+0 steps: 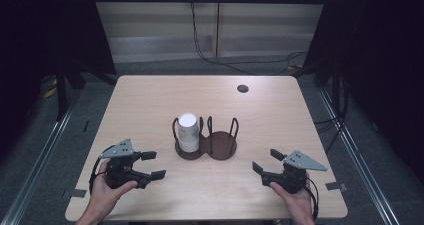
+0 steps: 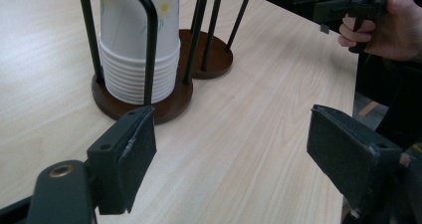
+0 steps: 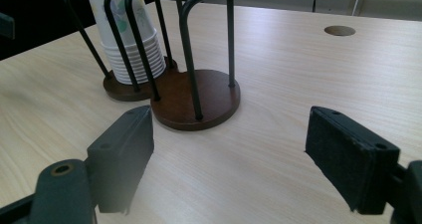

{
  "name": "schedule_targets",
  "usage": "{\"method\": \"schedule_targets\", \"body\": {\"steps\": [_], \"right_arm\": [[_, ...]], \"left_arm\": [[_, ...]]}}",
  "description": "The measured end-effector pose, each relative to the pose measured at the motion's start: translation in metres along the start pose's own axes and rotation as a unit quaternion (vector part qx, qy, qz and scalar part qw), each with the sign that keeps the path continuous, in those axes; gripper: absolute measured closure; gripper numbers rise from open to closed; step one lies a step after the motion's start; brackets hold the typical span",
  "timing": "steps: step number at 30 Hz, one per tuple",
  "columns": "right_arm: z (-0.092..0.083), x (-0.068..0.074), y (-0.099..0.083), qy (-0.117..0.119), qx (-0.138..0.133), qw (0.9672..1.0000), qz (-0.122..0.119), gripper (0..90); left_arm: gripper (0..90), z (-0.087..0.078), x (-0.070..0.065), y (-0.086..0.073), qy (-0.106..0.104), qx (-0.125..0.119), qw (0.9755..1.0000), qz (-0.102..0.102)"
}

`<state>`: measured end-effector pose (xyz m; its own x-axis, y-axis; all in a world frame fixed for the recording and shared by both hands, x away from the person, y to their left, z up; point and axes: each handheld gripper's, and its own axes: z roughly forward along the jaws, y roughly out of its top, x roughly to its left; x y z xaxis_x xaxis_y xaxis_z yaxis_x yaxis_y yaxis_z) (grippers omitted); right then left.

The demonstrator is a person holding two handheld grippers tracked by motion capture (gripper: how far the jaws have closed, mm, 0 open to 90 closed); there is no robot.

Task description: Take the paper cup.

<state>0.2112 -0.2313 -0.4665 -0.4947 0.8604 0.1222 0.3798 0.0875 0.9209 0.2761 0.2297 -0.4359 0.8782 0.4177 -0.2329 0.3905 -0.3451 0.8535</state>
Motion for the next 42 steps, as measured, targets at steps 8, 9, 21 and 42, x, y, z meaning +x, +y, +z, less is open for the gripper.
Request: {"method": "schedule_targets", "body": {"steps": [8,9,21,42], "right_arm": [[0.002,0.001,0.0,0.005,0.007,1.0,0.001,18.9],[0.002,0.001,0.0,0.006,0.008,0.9999,0.001,18.8],[0.003,0.002,-0.001,0.009,0.011,0.9999,-0.003,19.3],[0.005,0.006,-0.001,0.021,0.014,0.9996,-0.01,18.0]], "left_arm": [[16.8,-0.001,0.002,0.024,0.011,-0.004,0.9998,0.014],[16.7,0.0,0.003,0.027,0.011,0.0,0.9998,0.018],[21.8,-0.002,0.01,0.059,0.018,0.026,0.9989,0.033],[26.3,0.009,0.016,0.1,0.019,0.031,0.997,0.068]]}}
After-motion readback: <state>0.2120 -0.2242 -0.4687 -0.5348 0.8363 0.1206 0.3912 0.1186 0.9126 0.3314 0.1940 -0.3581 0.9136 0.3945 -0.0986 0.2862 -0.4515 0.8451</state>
